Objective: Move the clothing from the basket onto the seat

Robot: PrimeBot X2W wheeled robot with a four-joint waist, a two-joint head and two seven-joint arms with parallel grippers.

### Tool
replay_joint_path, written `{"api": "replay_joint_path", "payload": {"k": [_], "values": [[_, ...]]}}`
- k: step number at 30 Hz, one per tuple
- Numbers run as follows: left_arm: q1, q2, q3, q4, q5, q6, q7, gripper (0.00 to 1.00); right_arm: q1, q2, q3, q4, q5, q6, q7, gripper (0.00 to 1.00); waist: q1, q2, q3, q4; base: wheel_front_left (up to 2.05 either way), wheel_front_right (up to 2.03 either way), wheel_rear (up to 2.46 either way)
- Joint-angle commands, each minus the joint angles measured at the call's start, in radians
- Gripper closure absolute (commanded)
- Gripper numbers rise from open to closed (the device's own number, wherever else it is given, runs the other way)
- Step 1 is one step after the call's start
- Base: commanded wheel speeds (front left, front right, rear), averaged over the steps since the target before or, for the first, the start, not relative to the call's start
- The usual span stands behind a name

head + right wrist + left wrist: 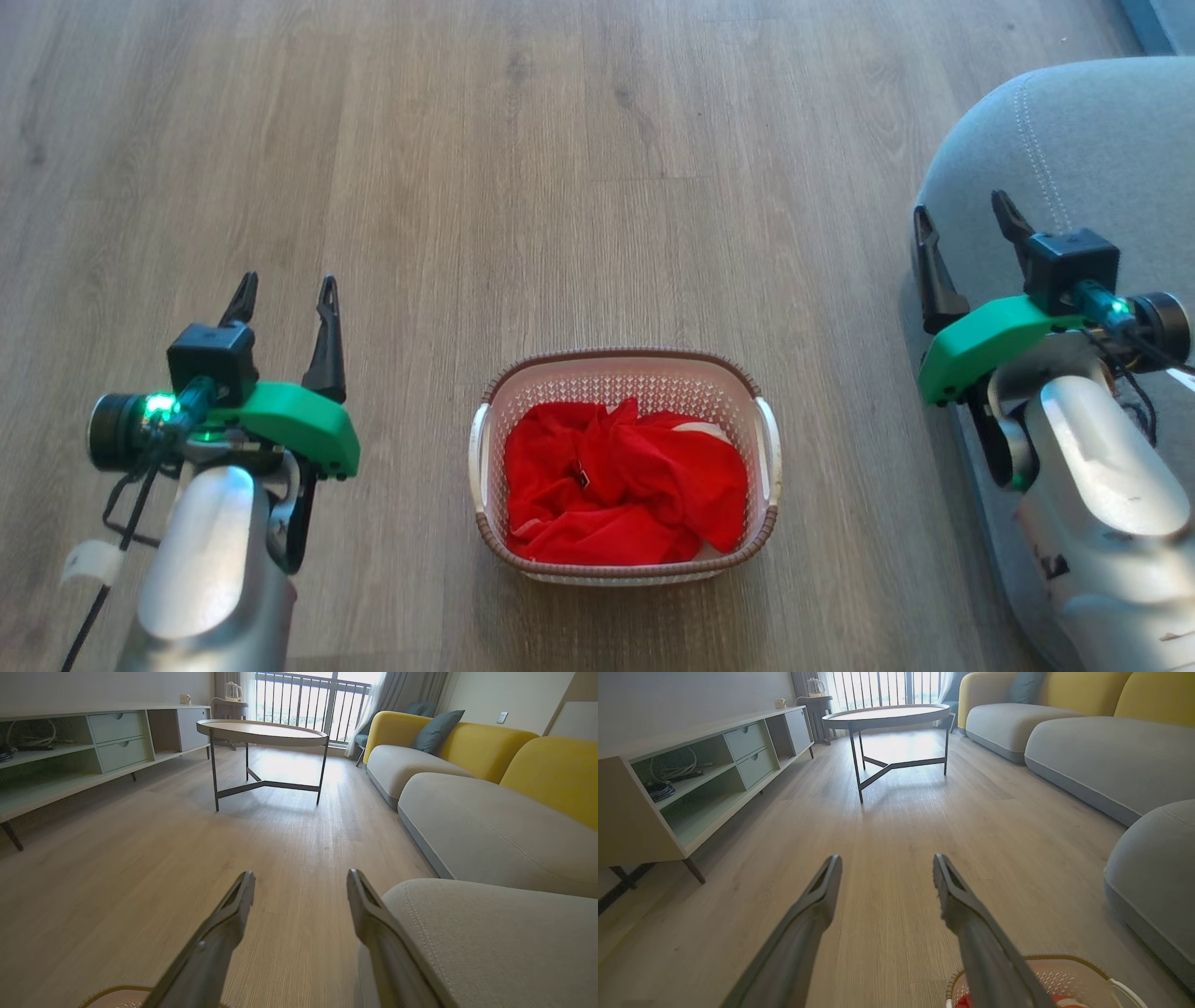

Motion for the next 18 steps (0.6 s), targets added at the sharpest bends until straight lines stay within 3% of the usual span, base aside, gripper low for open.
{"api": "replay_joint_path", "payload": {"k": [1,18], "values": [[-0.054,0.013,0.042,-0.026,-0.006,-0.005,-0.008,0.0,-0.026,0.005,0.001,-0.028,-0.007,0.007,-0.012,0.0,-0.0001,0.0,0.0,0.0,0.0,0.0,0.0],[-0.058,-0.012,0.087,-0.027,0.003,-0.039,-0.008,0.0,-0.026,0.014,-0.01,-0.029,0.014,0.007,-0.012,0.0,-0.0001,0.0,0.022,0.0,0.0,0.0,0.0]]}}
